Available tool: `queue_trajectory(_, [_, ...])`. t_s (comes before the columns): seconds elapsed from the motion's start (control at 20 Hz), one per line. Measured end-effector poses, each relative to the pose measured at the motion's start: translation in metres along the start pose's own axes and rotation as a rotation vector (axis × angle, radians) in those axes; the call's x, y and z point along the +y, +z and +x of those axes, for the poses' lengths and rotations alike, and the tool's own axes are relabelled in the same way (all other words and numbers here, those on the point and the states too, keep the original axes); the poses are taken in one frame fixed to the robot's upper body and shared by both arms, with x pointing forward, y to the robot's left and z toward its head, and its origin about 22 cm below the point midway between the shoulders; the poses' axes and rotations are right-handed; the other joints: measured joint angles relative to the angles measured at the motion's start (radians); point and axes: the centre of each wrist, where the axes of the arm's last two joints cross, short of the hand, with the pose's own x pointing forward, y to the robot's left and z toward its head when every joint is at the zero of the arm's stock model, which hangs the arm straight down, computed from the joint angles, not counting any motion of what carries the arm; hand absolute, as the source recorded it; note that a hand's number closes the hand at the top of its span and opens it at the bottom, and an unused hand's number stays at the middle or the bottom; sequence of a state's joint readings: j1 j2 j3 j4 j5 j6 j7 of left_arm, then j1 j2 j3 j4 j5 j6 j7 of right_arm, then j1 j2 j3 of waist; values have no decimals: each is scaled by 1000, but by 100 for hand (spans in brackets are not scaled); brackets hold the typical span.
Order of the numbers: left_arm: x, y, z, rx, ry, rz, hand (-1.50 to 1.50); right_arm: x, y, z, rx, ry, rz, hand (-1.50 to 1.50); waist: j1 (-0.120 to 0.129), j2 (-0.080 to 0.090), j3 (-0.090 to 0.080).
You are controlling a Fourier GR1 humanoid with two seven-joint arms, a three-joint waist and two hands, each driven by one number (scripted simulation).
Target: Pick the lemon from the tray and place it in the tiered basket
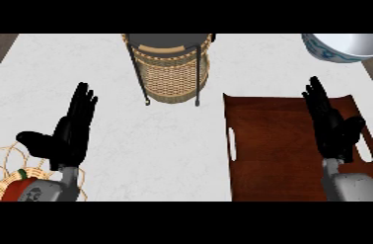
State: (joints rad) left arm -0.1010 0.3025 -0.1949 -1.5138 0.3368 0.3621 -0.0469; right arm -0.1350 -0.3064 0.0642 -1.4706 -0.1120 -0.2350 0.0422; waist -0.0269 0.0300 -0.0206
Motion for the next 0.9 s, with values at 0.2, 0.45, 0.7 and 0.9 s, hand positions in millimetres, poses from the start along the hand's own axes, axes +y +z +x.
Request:
queue_trajectory(0.2, [9, 1, -3, 41, -36, -16, 0, 1, -2, 26, -237, -225, 126, 150, -3, -26, 20])
queue_trajectory(0.45, [26, 3, -3, 101, -93, -62, 0, -31, 1, 20, -366, -443, 106, -150, -9, -34, 30])
queue_trajectory(0.7, [35, 3, 2, 134, -115, -116, 0, -85, 16, -30, -378, -699, 55, -150, 7, -28, 28])
queue_trajectory(0.9, [39, 1, 9, 140, -124, -146, 0, -152, 26, -52, -464, -656, 39, -150, 24, -25, 27])
